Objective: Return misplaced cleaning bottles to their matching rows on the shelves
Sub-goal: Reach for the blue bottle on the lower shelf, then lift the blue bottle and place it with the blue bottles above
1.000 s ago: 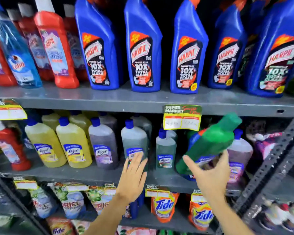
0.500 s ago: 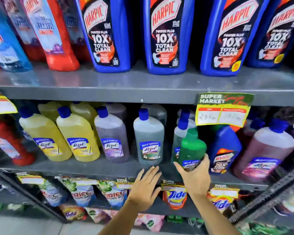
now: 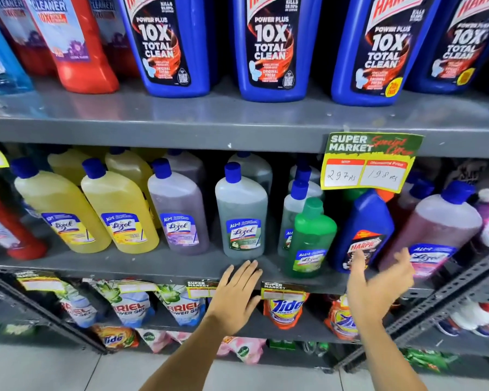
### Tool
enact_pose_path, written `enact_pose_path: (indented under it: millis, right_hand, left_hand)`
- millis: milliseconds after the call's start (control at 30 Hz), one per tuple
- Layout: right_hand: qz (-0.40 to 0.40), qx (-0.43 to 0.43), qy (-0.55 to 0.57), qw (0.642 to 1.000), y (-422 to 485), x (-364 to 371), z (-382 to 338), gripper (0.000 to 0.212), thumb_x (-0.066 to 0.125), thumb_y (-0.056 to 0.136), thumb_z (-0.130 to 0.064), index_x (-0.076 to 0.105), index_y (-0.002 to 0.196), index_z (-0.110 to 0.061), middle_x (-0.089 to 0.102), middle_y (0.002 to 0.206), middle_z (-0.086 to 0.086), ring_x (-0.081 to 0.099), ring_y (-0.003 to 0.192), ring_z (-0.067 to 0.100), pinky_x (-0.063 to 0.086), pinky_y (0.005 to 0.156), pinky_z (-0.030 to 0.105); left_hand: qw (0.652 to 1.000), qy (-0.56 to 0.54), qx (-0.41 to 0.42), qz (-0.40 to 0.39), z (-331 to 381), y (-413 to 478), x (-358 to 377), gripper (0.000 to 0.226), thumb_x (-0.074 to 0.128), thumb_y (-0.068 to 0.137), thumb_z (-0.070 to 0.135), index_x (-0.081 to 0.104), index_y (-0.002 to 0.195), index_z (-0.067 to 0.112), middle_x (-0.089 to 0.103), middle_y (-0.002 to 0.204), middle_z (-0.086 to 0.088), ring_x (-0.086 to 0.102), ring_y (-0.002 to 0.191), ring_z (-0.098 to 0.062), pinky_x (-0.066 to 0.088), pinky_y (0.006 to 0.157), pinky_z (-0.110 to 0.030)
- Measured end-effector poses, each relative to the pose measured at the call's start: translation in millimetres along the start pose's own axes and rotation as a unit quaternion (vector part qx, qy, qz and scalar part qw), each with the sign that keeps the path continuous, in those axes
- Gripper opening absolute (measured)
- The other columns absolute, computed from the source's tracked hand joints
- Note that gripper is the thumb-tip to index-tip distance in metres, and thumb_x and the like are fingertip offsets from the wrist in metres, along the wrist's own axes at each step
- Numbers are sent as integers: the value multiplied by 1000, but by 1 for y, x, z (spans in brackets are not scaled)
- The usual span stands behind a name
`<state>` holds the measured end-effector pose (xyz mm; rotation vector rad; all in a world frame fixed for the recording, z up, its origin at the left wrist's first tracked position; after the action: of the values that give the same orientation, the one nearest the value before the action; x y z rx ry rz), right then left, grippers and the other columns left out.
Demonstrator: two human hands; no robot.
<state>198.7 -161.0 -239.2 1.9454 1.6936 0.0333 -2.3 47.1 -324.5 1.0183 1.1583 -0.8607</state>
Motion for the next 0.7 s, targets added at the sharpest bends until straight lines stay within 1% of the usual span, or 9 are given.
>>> enact_pose_path:
  millis: [67,133,233,333,433,467,600,633,700]
  right_hand:
    - [-50,22,14,998,14,10,6,99,76,77,-40,22,150,-1,39,142,24,40,131,39,32,112,51]
    - [-82,31,5,996,21,21,9,115,85,70,-40,17,153,-2,36,147,23,37,136,37,32,114,50]
    - [-90,40,-14,995,25,34,10,125,90,61,-43,15,153,-4,35,150,21,32,140,34,30,116,48]
    - [-87,76,-14,993,25,43,14,126,91,59,-42,14,154,-12,38,150,17,39,137,34,37,110,48]
    - [-87,99,-37,991,26,44,20,118,89,58,-47,23,150,-11,47,146,14,51,129,36,43,101,49]
    - [-86,98,-42,991,26,42,20,115,89,57,-49,27,148,-12,51,143,14,54,125,37,45,99,49]
    - [-89,86,-69,990,21,24,17,113,88,54,-56,32,142,-14,58,135,13,59,118,37,48,94,49]
    - [-88,79,-79,990,17,17,14,114,87,53,-58,32,143,-14,59,135,13,60,117,37,48,93,49]
    - [-74,58,-88,992,12,-4,7,113,87,50,-60,34,141,-19,62,131,12,64,113,37,50,91,47]
  left_hand:
    - [1000,4,1,4,0,0,0,56,39,101,41,31,150,14,26,159,-4,21,146,-20,8,118,-48]
    - [1000,-1,-1,0,2,-1,0,57,39,101,41,31,150,14,25,159,-4,20,146,-20,8,118,-48]
    - [1000,-3,-3,-17,1,-1,2,59,39,101,42,29,151,14,22,159,-3,18,147,-20,5,118,-49]
    - [1000,3,-3,-27,1,-1,1,60,40,100,43,28,151,14,22,159,-4,19,147,-21,5,116,-51]
    - [999,17,-7,-33,3,0,1,61,44,99,43,31,150,12,25,158,-6,22,146,-22,9,116,-51]
    - [999,15,-9,-36,4,-1,0,61,43,99,44,30,150,12,25,159,-6,21,146,-23,8,116,-51]
    - [998,12,-23,-60,11,-4,-3,64,27,102,46,11,154,13,6,163,-5,1,149,-22,-7,118,-46]
    - [998,1,-28,-60,14,-5,-7,63,24,103,47,8,154,14,1,163,-4,-1,149,-21,-7,118,-46]
    - [996,-70,-27,-44,20,-1,-27,62,25,103,45,5,155,16,-7,161,4,6,149,-17,3,120,-42]
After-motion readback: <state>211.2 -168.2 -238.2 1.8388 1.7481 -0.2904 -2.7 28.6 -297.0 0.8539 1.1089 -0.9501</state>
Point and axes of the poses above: each hand's wrist, its own y-axis towards the middle knuckle, its own x-axis out of the palm, z = x × y, the point moved 6 cm from there along y, towards the middle knuckle
